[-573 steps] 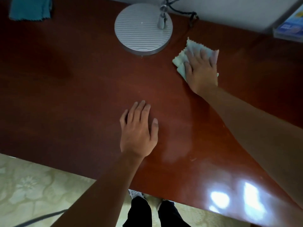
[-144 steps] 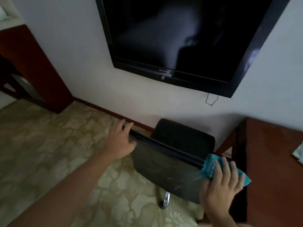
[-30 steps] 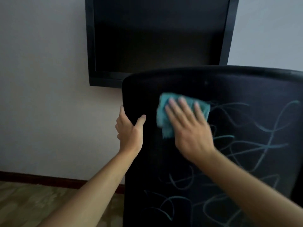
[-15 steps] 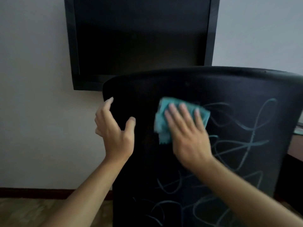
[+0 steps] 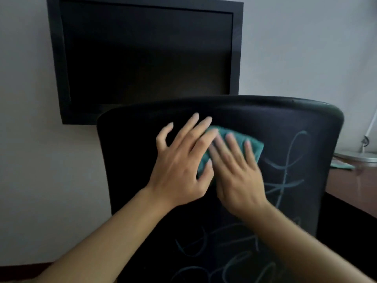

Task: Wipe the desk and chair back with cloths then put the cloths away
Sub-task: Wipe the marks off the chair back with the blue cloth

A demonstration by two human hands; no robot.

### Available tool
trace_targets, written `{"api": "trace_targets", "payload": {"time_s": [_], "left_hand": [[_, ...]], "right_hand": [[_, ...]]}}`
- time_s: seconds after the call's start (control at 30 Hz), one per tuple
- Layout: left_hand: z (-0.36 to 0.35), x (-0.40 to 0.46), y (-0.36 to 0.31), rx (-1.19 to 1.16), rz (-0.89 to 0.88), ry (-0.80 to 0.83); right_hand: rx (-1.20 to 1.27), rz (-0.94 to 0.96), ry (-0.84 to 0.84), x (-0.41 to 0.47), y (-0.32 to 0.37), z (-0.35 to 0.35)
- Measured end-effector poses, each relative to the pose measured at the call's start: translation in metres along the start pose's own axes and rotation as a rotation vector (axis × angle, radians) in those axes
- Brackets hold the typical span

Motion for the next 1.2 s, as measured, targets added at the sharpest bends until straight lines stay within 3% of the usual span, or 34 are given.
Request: {"api": "trace_targets", "payload": {"time_s": [0.13, 0.33, 0.43, 0.67, 0.83, 0.93, 1.1, 1.2], "left_hand": [[-0.002, 0.055, -0.006, 0.022, -0.008, 0.068], [-0.007, 0.074, -0.006, 0.061, 0.048, 0.168], [-0.007, 0.076, -0.006, 0.047, 0.054, 0.196], [-0.004, 0.079, -0.003, 0.033, 0.073, 0.239], [-0.006, 0.078, -0.002, 0.023, 0.078, 0.311], [-0.006, 0.079, -0.008, 0.073, 0.073, 0.301], [-0.006, 0.103, -0.056, 0.054, 0.0, 0.2], [-0.029, 0.126, -0.106, -0.032, -0.095, 0.271]], "right_hand": [[0.02, -0.059, -0.111, 0.031, -0.027, 0.014], [-0.008, -0.07, 0.053, -0.064, 0.007, -0.018], [-0.02, -0.015, 0.072, -0.056, 0.0, -0.013], [0.056, -0.18, -0.183, 0.015, -0.048, 0.021], [0.047, -0.063, 0.083, -0.086, 0.016, -0.023], [0.012, 0.009, 0.137, -0.088, 0.004, -0.016], [0.015, -0.352, -0.133, -0.017, -0.106, 0.043], [0.09, -0.514, -0.232, -0.022, -0.132, 0.046]]}}
Point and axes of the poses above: each hand's wrist, its own x-axis towards the middle knuckle, its own z-axis out of the back of the hand, y = z × x, the point moved 9 cm from there along x, towards the middle knuckle, and after that the axes turned 4 degrees about z, right-handed, at the moved point
